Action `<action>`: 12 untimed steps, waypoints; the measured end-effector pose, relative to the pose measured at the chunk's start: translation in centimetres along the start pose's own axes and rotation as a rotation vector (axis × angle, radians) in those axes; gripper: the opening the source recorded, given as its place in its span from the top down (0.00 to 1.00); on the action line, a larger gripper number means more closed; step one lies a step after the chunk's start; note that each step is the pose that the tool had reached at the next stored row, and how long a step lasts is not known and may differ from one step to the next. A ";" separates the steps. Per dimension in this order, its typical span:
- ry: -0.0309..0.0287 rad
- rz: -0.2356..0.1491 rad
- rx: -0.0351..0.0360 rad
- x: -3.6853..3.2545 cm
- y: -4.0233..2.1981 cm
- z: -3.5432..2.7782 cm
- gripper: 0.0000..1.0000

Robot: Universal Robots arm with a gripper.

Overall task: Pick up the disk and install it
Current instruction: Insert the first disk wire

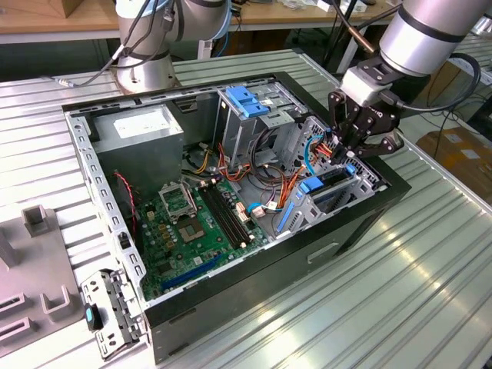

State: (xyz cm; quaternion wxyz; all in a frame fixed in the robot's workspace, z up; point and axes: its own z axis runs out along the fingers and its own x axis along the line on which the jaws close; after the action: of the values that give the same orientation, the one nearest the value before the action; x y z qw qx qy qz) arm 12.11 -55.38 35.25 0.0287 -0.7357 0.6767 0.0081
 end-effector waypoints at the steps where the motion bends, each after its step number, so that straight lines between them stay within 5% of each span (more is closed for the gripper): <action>1: 0.0001 0.000 0.0034 0.00 0.10 -0.01 0.83; 7: 0.0000 -0.001 0.0215 0.13 0.67 -0.04 0.83; 12: 0.0003 0.002 0.0217 0.63 0.73 -0.04 0.83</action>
State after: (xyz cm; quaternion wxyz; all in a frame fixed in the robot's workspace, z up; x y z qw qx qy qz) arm 11.43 -56.07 35.23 0.0366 -0.7345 0.6776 0.0007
